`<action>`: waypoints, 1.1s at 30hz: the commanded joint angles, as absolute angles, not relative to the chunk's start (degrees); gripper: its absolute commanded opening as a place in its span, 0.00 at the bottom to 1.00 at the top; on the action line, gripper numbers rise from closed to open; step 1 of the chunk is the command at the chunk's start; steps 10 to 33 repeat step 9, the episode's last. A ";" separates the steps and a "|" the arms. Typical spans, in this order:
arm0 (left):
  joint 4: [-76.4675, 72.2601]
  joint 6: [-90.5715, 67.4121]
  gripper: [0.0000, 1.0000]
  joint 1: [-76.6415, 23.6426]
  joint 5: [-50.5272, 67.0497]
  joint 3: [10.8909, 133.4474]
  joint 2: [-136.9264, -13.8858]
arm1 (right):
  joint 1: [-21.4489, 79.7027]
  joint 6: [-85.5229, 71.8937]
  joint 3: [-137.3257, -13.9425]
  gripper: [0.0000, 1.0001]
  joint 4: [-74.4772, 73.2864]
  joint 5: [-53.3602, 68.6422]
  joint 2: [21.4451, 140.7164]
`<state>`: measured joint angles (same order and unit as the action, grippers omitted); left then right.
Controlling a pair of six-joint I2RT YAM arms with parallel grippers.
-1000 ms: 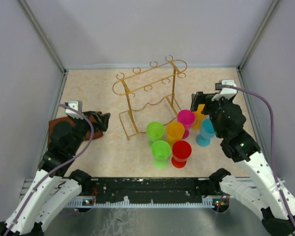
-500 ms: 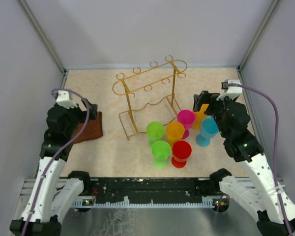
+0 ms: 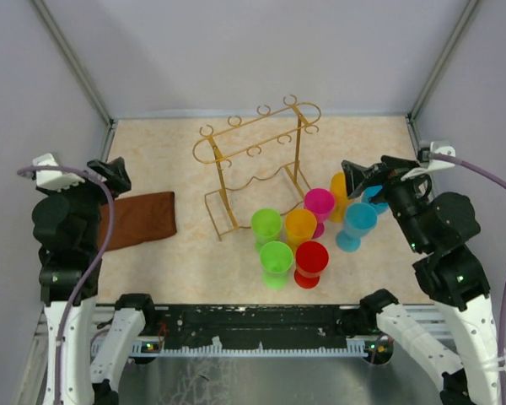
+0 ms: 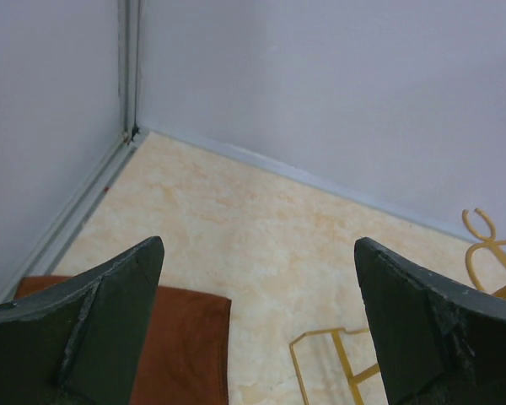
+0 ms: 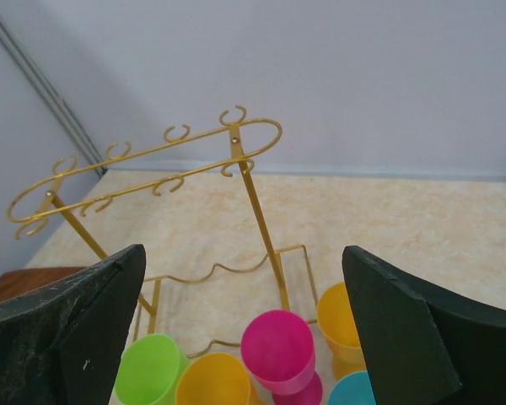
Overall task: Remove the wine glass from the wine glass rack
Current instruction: Reset both arms
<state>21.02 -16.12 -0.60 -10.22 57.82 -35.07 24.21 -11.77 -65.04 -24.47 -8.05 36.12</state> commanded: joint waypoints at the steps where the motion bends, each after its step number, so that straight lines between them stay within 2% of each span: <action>1: 19.94 -11.86 0.99 -0.31 -13.66 61.28 -33.27 | 24.04 -13.17 -67.91 0.99 -20.98 -5.80 35.35; 33: 20.15 -10.97 1.00 -0.34 -13.02 62.43 -33.11 | 24.00 -12.34 -67.68 0.99 -21.71 -6.69 35.51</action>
